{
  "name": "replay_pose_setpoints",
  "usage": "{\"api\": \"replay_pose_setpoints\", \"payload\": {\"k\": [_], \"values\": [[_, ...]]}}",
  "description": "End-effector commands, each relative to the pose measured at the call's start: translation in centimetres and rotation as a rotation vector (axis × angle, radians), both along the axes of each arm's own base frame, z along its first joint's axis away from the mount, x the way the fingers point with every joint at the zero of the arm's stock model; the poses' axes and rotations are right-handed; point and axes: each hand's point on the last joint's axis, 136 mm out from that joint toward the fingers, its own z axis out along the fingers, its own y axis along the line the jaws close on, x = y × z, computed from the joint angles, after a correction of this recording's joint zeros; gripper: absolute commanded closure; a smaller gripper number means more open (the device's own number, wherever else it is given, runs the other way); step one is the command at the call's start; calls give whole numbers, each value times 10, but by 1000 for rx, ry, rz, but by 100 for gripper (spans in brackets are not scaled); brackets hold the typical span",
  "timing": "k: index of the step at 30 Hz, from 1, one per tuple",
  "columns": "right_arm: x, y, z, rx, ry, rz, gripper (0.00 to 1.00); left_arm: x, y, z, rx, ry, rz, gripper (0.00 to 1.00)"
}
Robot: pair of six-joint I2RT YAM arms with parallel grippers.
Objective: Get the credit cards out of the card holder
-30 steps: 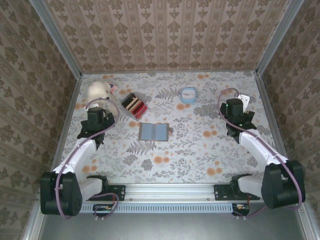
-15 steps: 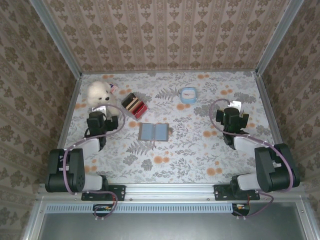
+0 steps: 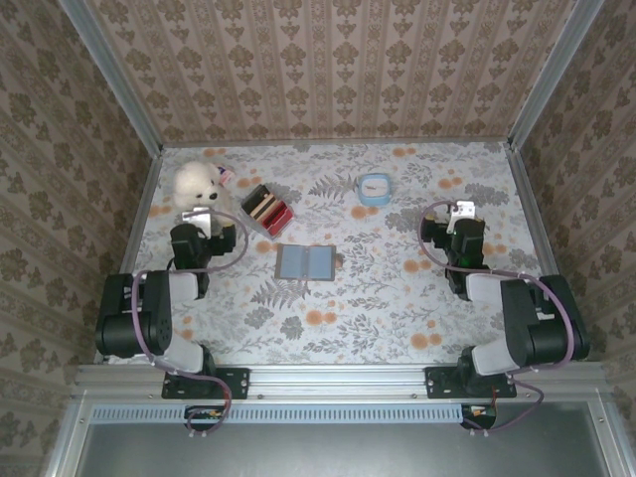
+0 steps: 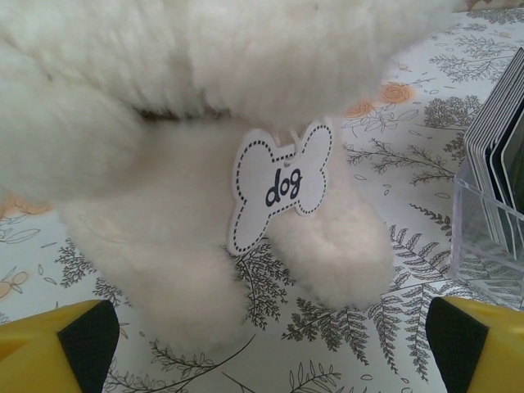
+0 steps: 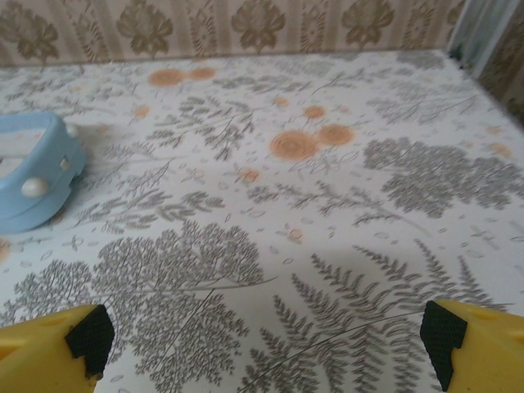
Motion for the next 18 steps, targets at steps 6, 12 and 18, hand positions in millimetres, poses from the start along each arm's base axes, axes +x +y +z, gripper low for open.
{"api": "replay_pose_setpoints", "payload": {"k": [6,12,18], "values": [[9,8,-2,10,-44,49,0,4,-1,7,1,-52,-7,0],[9,7,-3,10,-37,44,0,6,-2,6,31,-41,7,0],[9,8,-2,11,-38,46,0,6,-4,6,38,-40,2,0]]}}
